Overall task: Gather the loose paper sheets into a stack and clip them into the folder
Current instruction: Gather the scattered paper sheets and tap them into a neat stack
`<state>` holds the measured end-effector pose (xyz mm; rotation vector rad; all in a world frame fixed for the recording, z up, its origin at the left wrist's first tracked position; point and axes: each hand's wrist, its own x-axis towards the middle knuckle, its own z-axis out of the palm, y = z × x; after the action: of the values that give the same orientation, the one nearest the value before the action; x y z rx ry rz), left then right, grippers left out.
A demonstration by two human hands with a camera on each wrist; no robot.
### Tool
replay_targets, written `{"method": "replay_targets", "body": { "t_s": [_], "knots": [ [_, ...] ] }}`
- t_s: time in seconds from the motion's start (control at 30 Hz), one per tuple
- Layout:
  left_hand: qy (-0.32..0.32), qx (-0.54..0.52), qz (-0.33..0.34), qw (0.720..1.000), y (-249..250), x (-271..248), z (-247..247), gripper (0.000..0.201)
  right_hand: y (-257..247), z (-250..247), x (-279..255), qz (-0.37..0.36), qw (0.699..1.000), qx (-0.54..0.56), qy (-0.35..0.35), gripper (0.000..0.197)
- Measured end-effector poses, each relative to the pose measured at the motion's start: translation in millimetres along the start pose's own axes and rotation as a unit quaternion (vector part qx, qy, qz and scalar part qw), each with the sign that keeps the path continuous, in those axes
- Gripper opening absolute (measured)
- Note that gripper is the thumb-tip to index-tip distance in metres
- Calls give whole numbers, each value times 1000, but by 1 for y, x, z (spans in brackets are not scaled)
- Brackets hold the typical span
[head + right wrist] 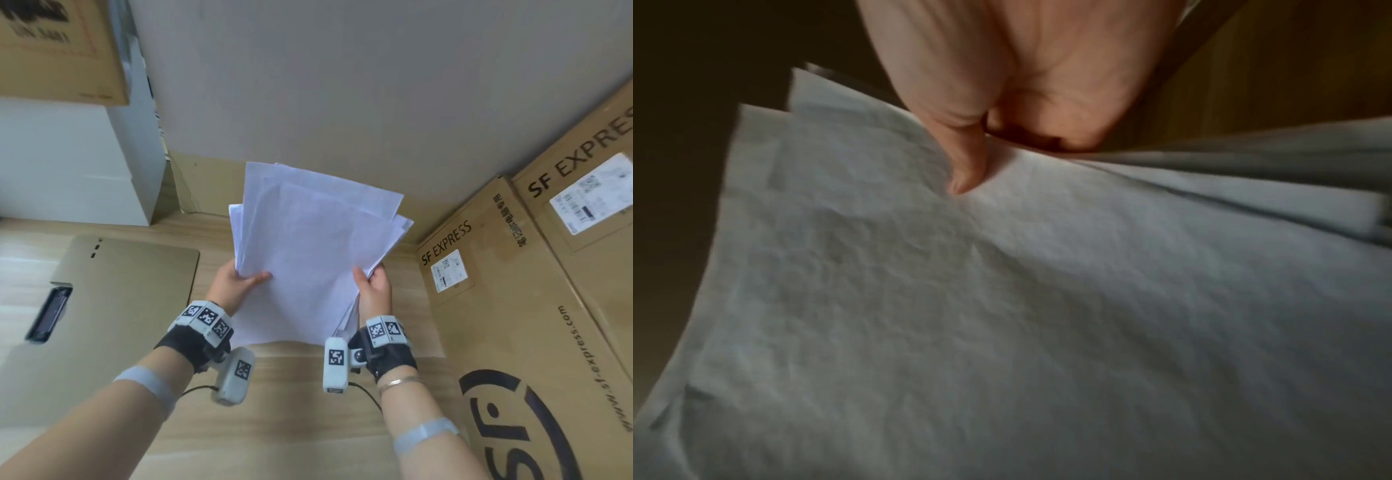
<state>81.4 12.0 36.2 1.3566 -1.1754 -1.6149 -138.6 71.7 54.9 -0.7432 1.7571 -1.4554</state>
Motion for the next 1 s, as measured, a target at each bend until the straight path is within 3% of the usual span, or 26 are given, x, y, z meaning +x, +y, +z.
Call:
{"method": "replay_targets", "body": {
  "t_s": [0.2,0.27,0.33,0.47,0.53,0.6,0.63,0.73,0.87,0.97,1.0],
  "knots": [
    [20,-67,64,995,35,-12,11,35,-32,0,-9,-57,978,190,-64,18],
    [14,-89,74,993,40,-15,8,51,-30,-3,-7,-70,977,184,-78,56],
    [18,-99,89,991,45,-16,4,58,-27,-2,-7,-74,982,162,-62,82],
    [39,-86,134,986,58,-19,2,41,-18,0,-9,-71,988,130,-53,95],
    [46,-91,146,984,64,-20,4,37,-14,-1,-7,-38,991,115,-63,84],
    [66,-97,152,981,70,-21,8,36,-11,-2,-9,-18,993,91,-72,44],
    [77,-99,156,980,73,-22,10,34,-10,-1,-11,-14,994,79,-74,35],
    [96,-111,158,976,80,-23,16,29,-7,4,-15,-24,995,68,-72,35],
    [115,-128,138,975,82,-17,18,22,-13,11,-12,-69,993,87,-48,75],
    [106,-112,158,975,81,-14,17,7,-12,10,-11,-15,994,95,-46,75],
    [90,-96,171,976,78,-13,15,10,-9,9,-12,10,996,73,-51,64]
  ]
}}
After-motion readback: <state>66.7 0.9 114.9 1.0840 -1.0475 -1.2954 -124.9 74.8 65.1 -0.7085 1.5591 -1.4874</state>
